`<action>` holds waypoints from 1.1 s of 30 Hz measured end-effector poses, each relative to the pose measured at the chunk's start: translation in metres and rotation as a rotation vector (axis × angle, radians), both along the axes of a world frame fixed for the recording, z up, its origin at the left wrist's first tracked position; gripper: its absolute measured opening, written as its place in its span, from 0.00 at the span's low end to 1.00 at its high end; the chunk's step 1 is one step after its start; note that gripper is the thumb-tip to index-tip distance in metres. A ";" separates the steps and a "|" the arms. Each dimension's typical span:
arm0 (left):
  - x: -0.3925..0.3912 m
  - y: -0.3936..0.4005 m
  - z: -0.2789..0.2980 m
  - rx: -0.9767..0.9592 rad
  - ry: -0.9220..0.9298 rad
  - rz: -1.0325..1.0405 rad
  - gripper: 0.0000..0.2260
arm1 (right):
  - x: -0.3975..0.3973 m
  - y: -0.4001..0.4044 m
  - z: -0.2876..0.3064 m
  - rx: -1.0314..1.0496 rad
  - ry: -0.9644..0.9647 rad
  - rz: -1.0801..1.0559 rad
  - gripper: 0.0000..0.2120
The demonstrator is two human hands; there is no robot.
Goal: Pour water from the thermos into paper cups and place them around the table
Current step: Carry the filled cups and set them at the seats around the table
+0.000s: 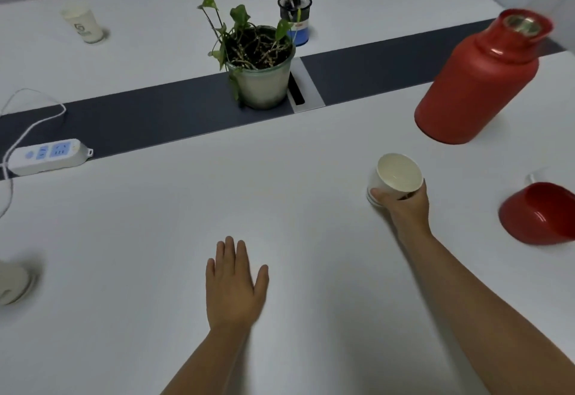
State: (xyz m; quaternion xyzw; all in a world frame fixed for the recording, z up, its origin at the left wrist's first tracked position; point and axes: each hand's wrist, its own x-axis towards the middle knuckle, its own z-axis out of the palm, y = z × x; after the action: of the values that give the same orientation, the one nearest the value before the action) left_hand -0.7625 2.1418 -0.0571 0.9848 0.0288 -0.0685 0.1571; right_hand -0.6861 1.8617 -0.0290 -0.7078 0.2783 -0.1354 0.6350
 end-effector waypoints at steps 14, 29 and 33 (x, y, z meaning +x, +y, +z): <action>0.003 -0.003 0.004 -0.001 0.046 0.054 0.42 | 0.029 -0.005 -0.011 -0.046 -0.047 -0.024 0.33; 0.004 -0.003 0.002 0.012 0.011 0.013 0.37 | -0.066 0.014 -0.022 -0.175 0.083 0.144 0.33; -0.015 -0.004 0.018 -0.253 -0.138 -0.063 0.22 | -0.126 0.026 0.004 -0.199 0.150 0.221 0.25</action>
State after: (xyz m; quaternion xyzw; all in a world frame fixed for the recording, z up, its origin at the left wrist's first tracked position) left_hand -0.7772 2.1378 -0.0391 0.9598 -0.0217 -0.0084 0.2796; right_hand -0.8124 1.8879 -0.0254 -0.8016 0.2307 -0.0383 0.5502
